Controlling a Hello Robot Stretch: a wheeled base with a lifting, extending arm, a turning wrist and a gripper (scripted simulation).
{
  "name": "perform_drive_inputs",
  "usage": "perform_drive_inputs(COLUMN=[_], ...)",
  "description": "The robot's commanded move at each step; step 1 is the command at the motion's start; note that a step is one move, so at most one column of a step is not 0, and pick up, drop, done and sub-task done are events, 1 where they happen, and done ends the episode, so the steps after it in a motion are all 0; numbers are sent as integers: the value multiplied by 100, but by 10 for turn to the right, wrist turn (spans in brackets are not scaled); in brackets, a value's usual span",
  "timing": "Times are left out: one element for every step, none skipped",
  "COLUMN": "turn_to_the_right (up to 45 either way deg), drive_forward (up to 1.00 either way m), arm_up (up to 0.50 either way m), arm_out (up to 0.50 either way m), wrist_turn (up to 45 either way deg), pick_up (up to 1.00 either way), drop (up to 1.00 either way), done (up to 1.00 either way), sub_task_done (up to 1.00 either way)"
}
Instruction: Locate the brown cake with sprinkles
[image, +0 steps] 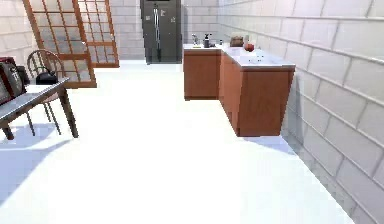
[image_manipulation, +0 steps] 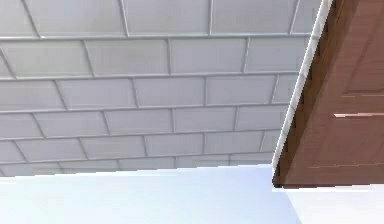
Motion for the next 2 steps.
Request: perform_drive_inputs(turn_to_the_right=[-30, 0], drive_forward=[0, 100], arm_up=[0, 0], arm_out=[0, 0], wrist_turn=[0, 0], pick_up=[0, 0], drop=[0, 0], done=[0, 0], sub_task_done=[0, 0])
